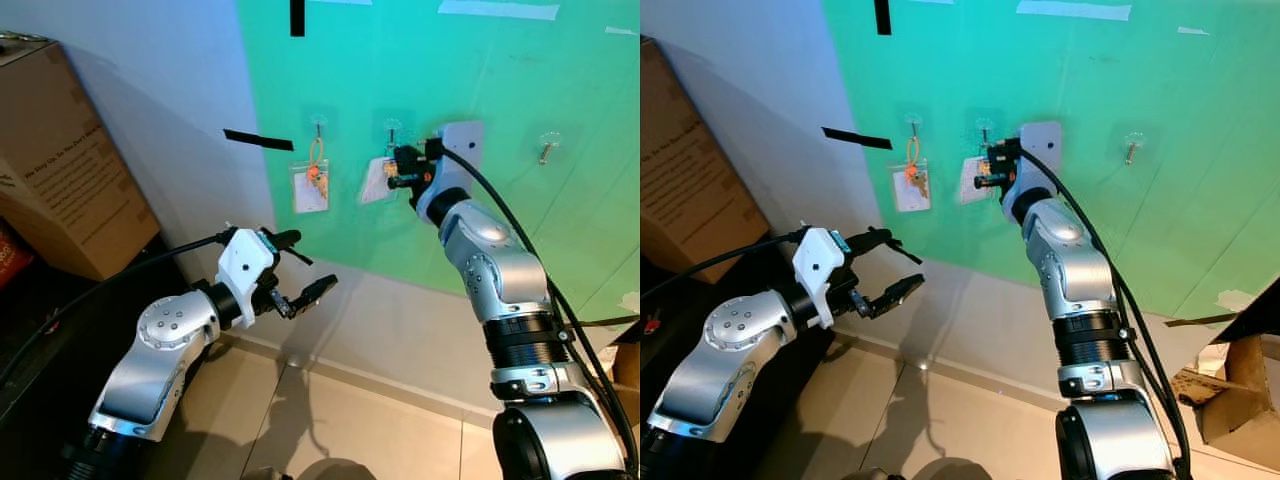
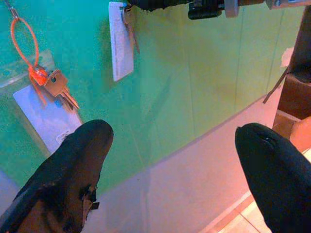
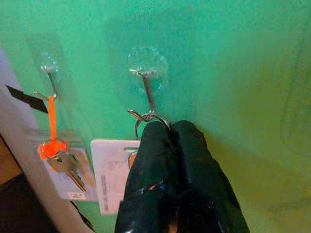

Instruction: Hang keys on a hook

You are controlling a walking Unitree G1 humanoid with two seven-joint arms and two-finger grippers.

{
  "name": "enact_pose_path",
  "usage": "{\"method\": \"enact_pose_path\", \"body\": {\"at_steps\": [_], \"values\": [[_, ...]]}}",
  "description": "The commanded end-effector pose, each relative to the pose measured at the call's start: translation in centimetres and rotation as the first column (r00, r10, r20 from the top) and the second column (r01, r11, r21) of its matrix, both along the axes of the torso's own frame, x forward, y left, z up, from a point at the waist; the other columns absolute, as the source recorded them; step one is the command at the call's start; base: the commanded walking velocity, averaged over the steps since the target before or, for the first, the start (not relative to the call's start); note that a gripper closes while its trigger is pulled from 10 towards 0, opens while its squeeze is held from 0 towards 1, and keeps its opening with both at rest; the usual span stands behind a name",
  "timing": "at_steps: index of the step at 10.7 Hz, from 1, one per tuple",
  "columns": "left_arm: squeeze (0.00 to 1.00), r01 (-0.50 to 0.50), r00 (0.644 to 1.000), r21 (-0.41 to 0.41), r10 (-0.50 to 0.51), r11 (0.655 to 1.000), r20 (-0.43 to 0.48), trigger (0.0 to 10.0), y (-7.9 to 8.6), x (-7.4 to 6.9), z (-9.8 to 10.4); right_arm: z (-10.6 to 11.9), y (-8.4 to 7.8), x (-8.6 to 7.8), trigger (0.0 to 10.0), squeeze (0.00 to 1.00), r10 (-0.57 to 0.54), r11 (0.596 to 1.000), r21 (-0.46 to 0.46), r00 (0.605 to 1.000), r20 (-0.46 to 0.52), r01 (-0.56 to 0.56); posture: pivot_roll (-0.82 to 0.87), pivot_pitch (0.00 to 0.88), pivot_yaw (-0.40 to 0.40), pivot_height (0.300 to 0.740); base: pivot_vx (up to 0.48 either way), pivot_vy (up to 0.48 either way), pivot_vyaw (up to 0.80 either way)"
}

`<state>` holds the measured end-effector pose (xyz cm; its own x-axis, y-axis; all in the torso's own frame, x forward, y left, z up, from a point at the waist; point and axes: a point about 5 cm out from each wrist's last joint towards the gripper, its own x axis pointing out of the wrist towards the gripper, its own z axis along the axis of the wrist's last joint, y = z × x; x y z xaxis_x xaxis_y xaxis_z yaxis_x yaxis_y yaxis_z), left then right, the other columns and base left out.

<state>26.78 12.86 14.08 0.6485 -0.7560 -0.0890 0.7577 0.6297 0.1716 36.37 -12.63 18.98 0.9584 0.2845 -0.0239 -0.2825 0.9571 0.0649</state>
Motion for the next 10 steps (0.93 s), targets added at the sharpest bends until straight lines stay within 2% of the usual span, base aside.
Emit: {"method": "enact_pose_path", "body": {"at_steps": [1, 4, 6, 7, 8, 9, 10], "values": [[0.25, 0.014, 1.0, 0.005, -0.014, 1.0, -0.001, 10.0, -0.1, 0.0, 0.1, -0.5, -0.4, -0.2, 10.0, 0.0, -0.016, 1.0, -0.025, 1.0, -0.026, 0.015, -0.1, 0.0, 0.09, 0.74, 0.0, 0.0, 0.0], [0.25, 0.02, 1.0, 0.007, -0.02, 1.0, 0.0, 10.0, -0.1, 0.0, 0.1, -0.6, -1.1, -1.0, 10.0, 0.0, -0.016, 0.999, -0.037, 1.0, -0.023, 0.015, -0.11, 0.0, 0.095, 0.74, 0.0, 0.0, 0.0], [0.25, 0.034, 0.999, -0.01, -0.034, 0.999, 0.007, 10.0, -0.4, 0.1, 0.3, -0.2, -1.1, -2.1, 10.0, 0.03, 0.028, 0.999, 0.028, 0.999, 0.027, -0.029, -0.11, 0.0, 0.099, 0.74, 0.0, 0.0, 0.0], [0.25, 0.039, 0.999, -0.015, -0.038, 0.999, 0.008, 10.0, -0.5, 0.2, 0.4, 0.1, -0.9, -2.3, 10.0, 1.0, 0.039, 0.998, 0.046, 0.998, 0.045, -0.041, -0.12, 0.0, 0.1, 0.74, 0.0, 0.0, 0.0], [0.25, 0.039, 0.999, -0.036, -0.039, 0.999, 0.019, 10.0, -0.7, 0.3, 0.7, 0.7, -0.6, -2.5, 10.0, 1.0, 0.061, 0.996, 0.06, 0.995, 0.08, -0.066, -0.12, 0.0, 0.099, 0.74, 0.0, 0.0, 0.0], [0.25, 0.024, 0.999, -0.061, -0.022, 0.998, 0.034, 10.0, -0.7, 0.5, 1.1, 0.9, -0.7, -2.5, 10.0, 1.0, 0.045, 0.998, 0.027, 0.992, 0.116, -0.049, -0.12, 0.0, 0.098, 0.74, 0.0, 0.0, 0.0], [0.25, 0.02, 0.999, -0.075, -0.017, 0.997, 0.038, 10.0, -0.6, 0.6, 1.3, 1.2, -0.6, -2.8, 10.0, 1.0, 0.068, 0.991, 0.105, 0.989, 0.131, -0.083, -0.12, 0.0, 0.096, 0.74, 0.0, 0.0, 0.0]]}}
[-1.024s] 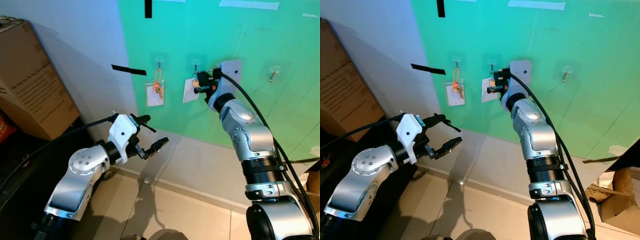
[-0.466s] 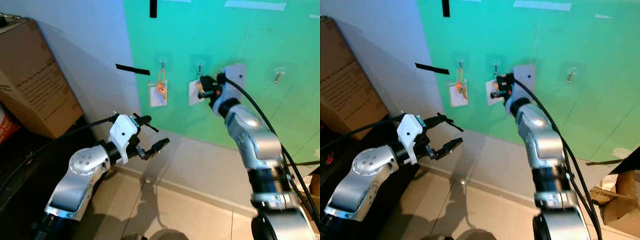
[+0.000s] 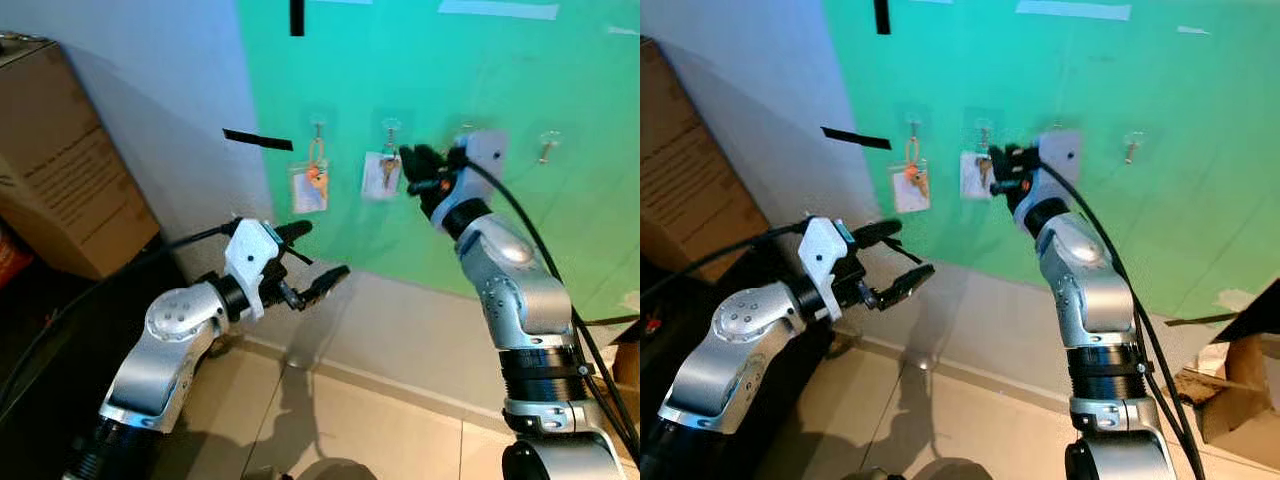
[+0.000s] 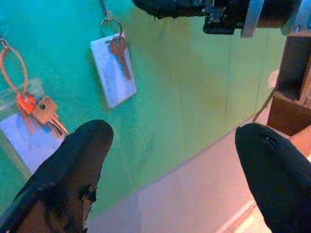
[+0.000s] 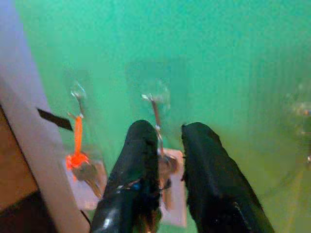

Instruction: Hang keys on a hook

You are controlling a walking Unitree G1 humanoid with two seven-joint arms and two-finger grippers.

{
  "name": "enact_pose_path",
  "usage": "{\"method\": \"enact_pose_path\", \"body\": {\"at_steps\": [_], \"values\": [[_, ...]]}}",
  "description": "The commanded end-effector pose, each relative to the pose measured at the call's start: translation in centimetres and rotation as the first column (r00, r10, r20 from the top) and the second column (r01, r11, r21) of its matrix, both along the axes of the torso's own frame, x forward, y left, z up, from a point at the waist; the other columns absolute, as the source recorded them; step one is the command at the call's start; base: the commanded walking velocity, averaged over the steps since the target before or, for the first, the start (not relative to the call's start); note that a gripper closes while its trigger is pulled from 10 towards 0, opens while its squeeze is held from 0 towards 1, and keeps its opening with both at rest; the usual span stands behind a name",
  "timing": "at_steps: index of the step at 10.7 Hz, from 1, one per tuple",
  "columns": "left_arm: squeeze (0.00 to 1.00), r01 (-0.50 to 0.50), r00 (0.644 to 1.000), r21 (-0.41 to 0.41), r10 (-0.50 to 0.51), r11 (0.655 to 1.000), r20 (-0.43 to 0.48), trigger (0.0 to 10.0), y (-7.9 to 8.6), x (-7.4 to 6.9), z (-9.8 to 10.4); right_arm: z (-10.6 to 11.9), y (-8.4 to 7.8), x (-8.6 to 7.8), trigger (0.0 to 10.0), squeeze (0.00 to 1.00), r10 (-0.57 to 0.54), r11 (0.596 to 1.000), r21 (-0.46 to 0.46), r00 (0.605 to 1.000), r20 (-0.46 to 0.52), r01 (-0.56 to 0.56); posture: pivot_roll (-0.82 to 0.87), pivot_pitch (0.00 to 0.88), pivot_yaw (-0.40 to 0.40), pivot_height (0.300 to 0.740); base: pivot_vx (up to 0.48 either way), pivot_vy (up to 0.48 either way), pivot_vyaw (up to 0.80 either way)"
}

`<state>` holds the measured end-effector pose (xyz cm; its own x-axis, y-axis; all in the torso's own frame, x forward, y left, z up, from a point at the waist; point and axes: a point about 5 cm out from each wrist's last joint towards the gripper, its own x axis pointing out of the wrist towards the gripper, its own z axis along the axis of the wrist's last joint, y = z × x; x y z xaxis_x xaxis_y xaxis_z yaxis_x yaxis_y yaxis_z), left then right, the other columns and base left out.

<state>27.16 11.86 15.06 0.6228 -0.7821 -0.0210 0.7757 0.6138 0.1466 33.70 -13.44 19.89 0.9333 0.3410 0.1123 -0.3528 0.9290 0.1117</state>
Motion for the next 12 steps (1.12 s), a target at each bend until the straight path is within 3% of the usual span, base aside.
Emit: {"method": "enact_pose_path", "body": {"at_steps": [1, 2, 4, 5, 6, 7, 10, 12], "values": [[0.25, -0.019, 1.0, -0.009, 0.019, 1.0, 0.013, 10.0, 0.4, 0.2, 0.4, 0.4, 0.2, -0.5, 10.0, 1.0, 0.022, 1.0, 0.015, 0.999, 0.032, -0.022, -0.12, 0.0, 0.094, 0.74, 0.0, 0.0, 0.0], [0.25, -0.044, 0.999, -0.007, 0.044, 0.999, 0.018, 10.0, 0.6, 0.2, 0.3, 0.4, -0.2, -1.0, 10.0, 1.0, 0.002, 1.0, 0.027, 0.999, 0.036, -0.002, -0.11, 0.0, 0.088, 0.74, 0.0, 0.0, 0.0], [0.23, -0.274, 0.961, 0.056, 0.272, 0.96, 0.047, 10.0, 1.9, 0.9, -0.5, -1.2, -1.5, -4.0, 10.0, 1.0, -0.012, 1.0, -0.027, 1.0, 0.026, 0.013, -0.12, 0.0, 0.077, 0.74, 0.0, 0.0, 0.4], [0.22, -0.331, 0.943, 0.061, 0.329, 0.942, 0.047, 10.0, 2.4, 0.7, -0.9, -4.4, -2.2, -6.6, 10.0, 1.0, -0.058, 0.989, -0.139, 0.998, -0.029, 0.054, -0.12, 0.0, 0.078, 0.74, 0.0, 0.0, 0.8], [0.22, -0.379, 0.925, 0.069, 0.377, 0.923, 0.045, 10.0, 2.6, 0.7, -1.3, -6.8, -2.7, -8.7, 10.0, 1.0, -0.125, 0.984, -0.144, 0.987, -0.103, 0.109, -0.12, 0.0, 0.085, 0.74, 0.0, 0.0, 0.79], [0.22, -0.406, 0.914, 0.069, 0.404, 0.911, 0.044, 10.0, 2.5, 0.9, -1.5, -7.6, -3.1, -9.6, 10.0, 1.0, -0.173, 0.977, -0.148, 0.974, -0.144, 0.152, -0.12, 0.0, 0.09, 0.74, 0.0, 0.0, 0.79], [0.23, -0.448, 0.894, 0.058, 0.448, 0.892, 0.008, 10.0, 2.3, 1.5, -2.1, -8.5, -3.9, -10.3, 10.0, 1.0, -0.306, 0.952, -0.083, 0.928, -0.213, 0.294, -0.14, 0.0, 0.111, 0.74, 0.0, 0.0, 0.79], [0.25, -0.452, 0.891, 0.038, 0.453, 0.891, -0.006, 10.0, 2.5, 1.3, -2.2, -8.5, -3.4, -10.1, 10.0, 1.0, -0.261, 0.965, -0.092, 0.94, -0.22, 0.246, -0.13, 0.0, 0.098, 0.74, 0.156, 0.0, 0.0]]}}
